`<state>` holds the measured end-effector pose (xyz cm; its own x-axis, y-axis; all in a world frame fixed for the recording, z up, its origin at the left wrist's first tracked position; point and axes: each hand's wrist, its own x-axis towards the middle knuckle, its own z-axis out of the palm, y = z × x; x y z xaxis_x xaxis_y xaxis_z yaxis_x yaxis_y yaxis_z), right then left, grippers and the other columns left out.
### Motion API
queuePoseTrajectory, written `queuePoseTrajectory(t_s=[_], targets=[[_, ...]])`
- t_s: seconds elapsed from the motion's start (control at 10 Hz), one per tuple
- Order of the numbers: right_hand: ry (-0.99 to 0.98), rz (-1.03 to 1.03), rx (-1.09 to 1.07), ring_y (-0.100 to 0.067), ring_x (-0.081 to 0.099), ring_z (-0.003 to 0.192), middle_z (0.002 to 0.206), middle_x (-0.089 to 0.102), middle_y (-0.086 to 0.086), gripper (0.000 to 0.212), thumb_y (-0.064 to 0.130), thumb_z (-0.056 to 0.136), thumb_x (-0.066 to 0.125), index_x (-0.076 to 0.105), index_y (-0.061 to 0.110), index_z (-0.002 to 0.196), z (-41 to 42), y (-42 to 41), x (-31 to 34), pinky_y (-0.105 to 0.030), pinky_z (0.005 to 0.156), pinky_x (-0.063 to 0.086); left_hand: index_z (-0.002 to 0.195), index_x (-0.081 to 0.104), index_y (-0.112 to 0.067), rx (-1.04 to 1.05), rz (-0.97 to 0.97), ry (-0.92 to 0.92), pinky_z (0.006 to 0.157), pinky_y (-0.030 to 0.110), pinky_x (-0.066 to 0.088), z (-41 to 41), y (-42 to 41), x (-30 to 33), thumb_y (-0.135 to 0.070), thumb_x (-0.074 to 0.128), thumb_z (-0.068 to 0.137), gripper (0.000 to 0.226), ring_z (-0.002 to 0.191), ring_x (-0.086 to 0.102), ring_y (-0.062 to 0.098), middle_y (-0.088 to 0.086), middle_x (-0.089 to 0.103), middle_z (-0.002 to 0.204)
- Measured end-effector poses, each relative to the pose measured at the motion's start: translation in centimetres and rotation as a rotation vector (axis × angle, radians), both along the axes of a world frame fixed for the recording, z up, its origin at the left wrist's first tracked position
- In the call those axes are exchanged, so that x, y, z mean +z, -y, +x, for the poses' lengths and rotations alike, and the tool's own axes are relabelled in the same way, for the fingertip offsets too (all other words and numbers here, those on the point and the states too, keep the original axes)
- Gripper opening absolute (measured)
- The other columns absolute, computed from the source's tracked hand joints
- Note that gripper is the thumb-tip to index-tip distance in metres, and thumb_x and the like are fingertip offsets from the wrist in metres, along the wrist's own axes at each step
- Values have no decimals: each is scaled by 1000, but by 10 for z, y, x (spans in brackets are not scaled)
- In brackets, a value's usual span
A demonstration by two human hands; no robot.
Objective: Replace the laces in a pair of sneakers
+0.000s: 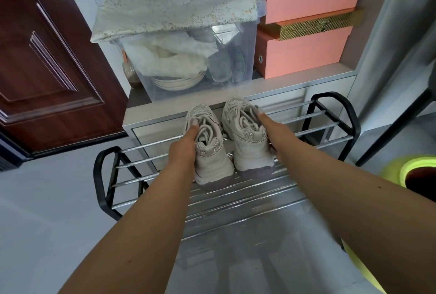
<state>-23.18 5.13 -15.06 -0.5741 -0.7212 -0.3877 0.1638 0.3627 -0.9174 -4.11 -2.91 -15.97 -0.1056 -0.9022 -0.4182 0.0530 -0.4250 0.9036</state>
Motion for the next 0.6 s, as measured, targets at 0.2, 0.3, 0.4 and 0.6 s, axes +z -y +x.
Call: queuePoseTrajectory(t_s=[0.2, 0.3, 0.4, 0.6], targets=[[-130, 33, 7, -29, 52, 115, 120, 57, -7, 79, 69, 84, 42, 56, 2, 122, -1, -8, 22, -38, 102, 38, 87, 70, -14, -16, -47, 94, 87, 43, 55, 3, -6, 13, -75, 73, 48, 72, 83, 70, 27, 7, 74, 85], [-216, -8, -19, -27, 50, 103, 106, 54, -8, 61, 59, 93, 38, 58, 4, 111, -4, -12, 30, -36, 94, 37, 82, 65, -11, 3, -103, 185, 87, 39, 53, 5, -9, 20, -68, 66, 70, 58, 85, 67, 26, 6, 71, 88], [-260, -79, -65, -27, 53, 104, 116, 60, -16, 59, 53, 94, 39, 59, 0, 114, 1, -28, 47, -41, 96, 40, 99, 63, -6, 31, -173, 292, 94, 42, 49, 5, -11, 25, -69, 60, 75, 67, 97, 63, 31, 11, 66, 105], [-189, -398, -318, -18, 61, 88, 87, 65, -5, 31, 36, 94, 51, 64, 8, 94, 17, -83, 100, -29, 83, 49, 111, 62, -2, 0, -295, 554, 80, 36, 43, 8, -28, 30, -73, 43, 82, 80, 99, 59, 33, 15, 65, 111]])
